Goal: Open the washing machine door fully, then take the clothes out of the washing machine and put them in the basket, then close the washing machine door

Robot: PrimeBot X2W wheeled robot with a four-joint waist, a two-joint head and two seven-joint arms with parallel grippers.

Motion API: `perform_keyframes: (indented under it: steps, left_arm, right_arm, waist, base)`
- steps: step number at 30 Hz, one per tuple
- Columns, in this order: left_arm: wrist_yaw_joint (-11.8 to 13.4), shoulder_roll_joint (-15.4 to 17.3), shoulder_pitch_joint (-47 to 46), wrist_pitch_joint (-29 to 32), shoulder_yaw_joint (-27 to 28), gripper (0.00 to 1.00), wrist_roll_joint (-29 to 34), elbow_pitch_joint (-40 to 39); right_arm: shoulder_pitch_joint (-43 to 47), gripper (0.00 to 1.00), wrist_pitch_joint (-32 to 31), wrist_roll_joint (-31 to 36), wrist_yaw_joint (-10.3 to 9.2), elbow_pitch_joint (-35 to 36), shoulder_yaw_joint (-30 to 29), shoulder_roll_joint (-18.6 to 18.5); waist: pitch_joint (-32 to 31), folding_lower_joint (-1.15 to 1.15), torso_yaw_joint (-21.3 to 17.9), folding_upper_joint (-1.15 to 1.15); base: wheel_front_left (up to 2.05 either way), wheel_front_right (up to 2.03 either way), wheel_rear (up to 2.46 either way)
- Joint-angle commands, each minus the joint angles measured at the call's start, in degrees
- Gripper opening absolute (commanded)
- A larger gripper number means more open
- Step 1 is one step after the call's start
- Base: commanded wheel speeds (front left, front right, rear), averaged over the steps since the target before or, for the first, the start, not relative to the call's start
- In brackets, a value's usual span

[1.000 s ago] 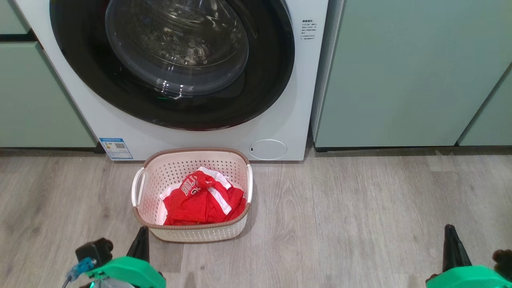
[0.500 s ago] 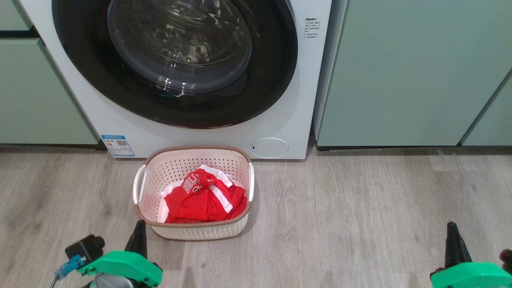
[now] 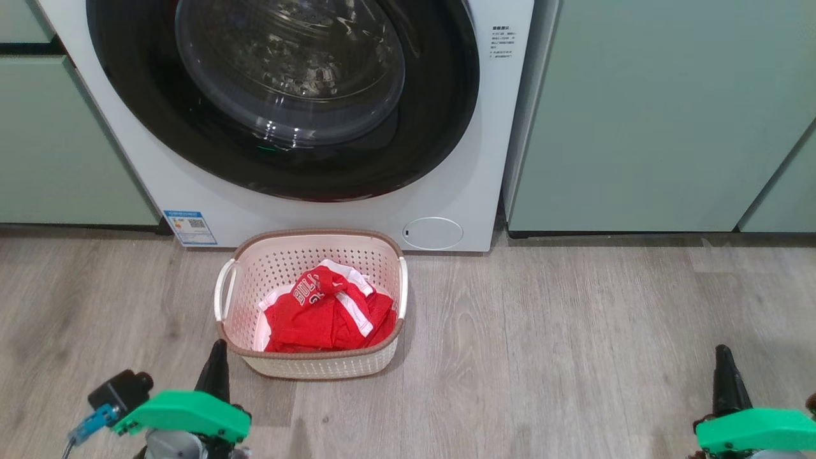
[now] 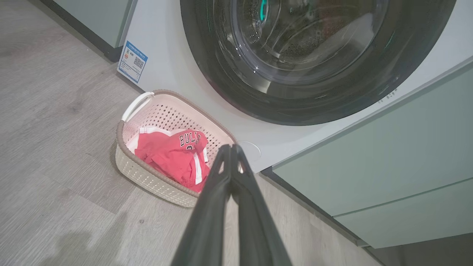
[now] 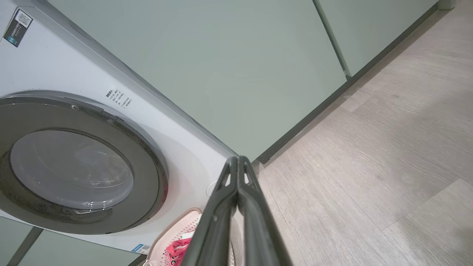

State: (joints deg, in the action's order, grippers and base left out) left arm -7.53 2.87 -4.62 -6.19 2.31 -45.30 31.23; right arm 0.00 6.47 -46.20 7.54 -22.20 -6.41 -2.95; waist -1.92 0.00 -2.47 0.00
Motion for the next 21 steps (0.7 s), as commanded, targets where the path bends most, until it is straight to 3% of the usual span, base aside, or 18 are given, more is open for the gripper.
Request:
perform_keyframes:
  steps: [1, 21]
  left_arm:
    - [0.01, 0.28, -2.34, 0.25, 1.05, 0.00, -1.46, -2.32]
    - [0.02, 0.20, -2.12, 3.78, 1.96, 0.00, -14.32, -6.53]
  right_arm:
    - [-2.74, 0.00, -0.49, -1.54, -0.02, 2.18, 0.16, -0.23]
    - [-3.72, 0.00, -4.03, -14.12, -0.03, 3.88, 0.07, -0.15]
  waist:
    - [0.03, 0.00, 0.04, 0.00]
    - [0.62, 0.00, 0.73, 0.00]
  base:
    - [0.00, 0.00, 0.00]
    - [0.00, 0.00, 0.00]
